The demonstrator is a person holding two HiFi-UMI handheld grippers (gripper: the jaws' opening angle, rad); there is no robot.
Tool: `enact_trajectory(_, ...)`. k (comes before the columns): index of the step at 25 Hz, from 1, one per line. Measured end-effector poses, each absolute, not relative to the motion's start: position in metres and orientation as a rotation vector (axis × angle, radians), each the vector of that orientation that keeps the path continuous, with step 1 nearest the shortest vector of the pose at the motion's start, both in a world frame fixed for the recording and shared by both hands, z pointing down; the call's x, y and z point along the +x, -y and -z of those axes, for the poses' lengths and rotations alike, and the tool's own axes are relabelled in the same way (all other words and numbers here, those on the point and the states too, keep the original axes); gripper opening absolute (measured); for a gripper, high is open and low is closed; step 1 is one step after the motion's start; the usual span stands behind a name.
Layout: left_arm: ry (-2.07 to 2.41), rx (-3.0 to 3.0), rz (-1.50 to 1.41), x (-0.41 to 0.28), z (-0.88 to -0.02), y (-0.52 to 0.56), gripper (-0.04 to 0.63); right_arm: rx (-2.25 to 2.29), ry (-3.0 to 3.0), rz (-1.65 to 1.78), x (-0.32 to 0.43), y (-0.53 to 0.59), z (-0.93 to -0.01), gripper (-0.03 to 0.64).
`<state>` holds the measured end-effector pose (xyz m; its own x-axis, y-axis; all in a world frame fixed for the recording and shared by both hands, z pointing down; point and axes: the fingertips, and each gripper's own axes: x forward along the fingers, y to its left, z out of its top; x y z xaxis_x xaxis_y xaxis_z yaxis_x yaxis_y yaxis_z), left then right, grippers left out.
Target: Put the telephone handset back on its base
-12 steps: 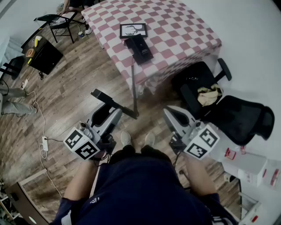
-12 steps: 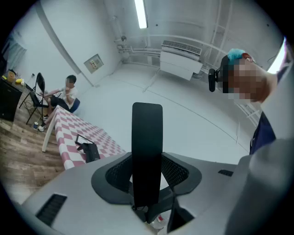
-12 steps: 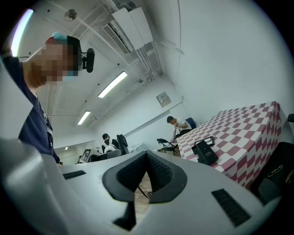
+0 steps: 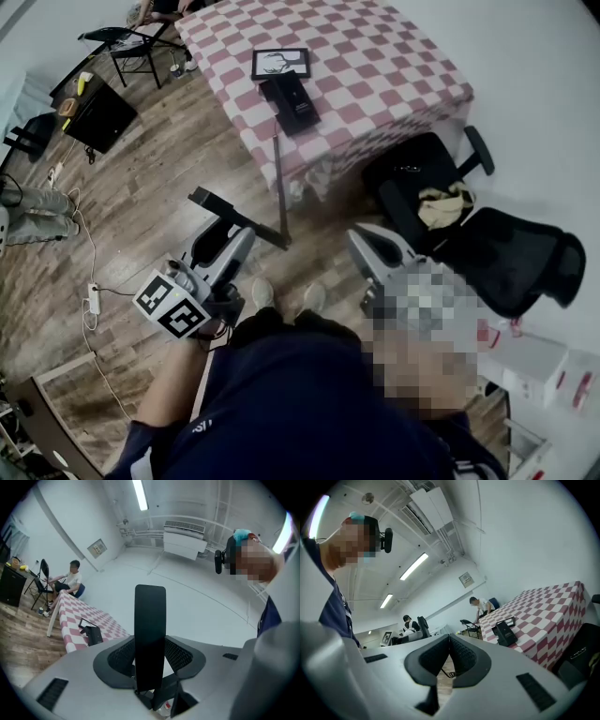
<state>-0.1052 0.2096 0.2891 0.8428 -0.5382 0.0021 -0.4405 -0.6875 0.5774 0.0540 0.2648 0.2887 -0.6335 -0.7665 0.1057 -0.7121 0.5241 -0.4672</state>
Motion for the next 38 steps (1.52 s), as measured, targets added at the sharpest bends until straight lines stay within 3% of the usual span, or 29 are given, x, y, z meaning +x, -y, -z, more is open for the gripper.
enact_trajectory(17, 0.866, 2.445, 0.186, -0.060, -0.288, -0.235, 0.215, -1.178, -2.648, 0.765, 0.120, -0.293, -0.299, 0.017)
enact_trajectory(38, 0.859, 2.390, 0.223, -0.072, -0.315, -0.143, 0.215, -1.213, -2.663, 0.838, 0.105, -0.198, -0.325, 0.017)
